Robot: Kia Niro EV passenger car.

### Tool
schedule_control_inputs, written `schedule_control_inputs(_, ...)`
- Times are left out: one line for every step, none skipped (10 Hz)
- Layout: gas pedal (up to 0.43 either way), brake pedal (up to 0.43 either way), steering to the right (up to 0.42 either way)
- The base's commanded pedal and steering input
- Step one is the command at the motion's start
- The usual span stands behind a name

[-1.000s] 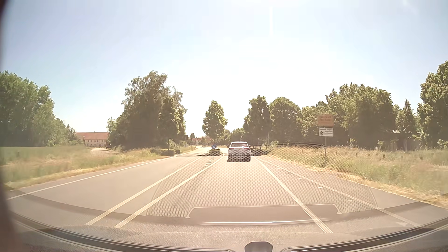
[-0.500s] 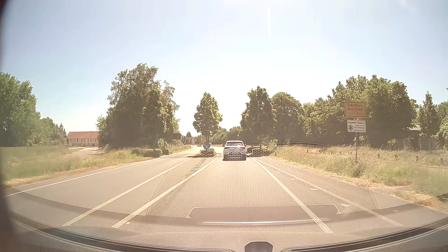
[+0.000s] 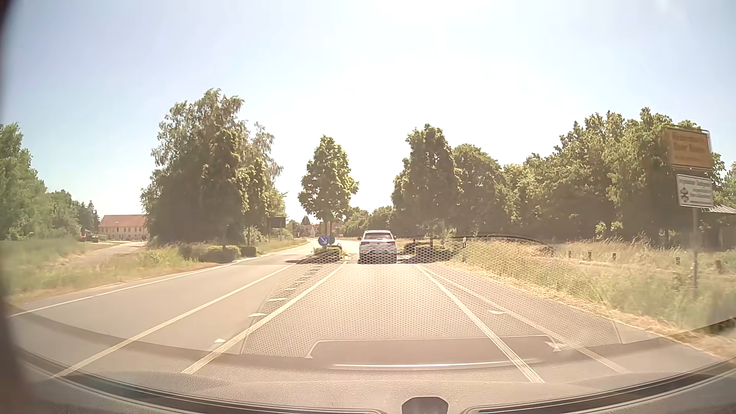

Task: Follow the waypoints while adhering to traffic rules and regulations

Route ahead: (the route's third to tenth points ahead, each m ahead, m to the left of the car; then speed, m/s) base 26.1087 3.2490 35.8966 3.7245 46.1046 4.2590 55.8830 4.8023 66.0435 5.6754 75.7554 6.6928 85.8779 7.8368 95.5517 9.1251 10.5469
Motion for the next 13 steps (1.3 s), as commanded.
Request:
schedule_control_inputs(0.028, 0.03, -0.002)
schedule_control_inputs(0.028, 0.03, -0.005)
schedule_control_inputs(0.028, 0.03, -0.008)
schedule_control_inputs(0.028, 0.03, -0.009)
schedule_control_inputs(0.028, 0.03, -0.01)
schedule_control_inputs(0.028, 0.03, -0.01)
schedule_control_inputs(0.028, 0.03, -0.01)
schedule_control_inputs(0.028, 0.03, -0.009)
schedule_control_inputs(0.028, 0.03, -0.009)
schedule_control_inputs(0.028, 0.03, -0.01)
schedule_control_inputs(0.028, 0.03, -0.01)
schedule_control_inputs(0.028, 0.03, -0.01)
schedule_control_inputs(0.028, 0.03, -0.01)
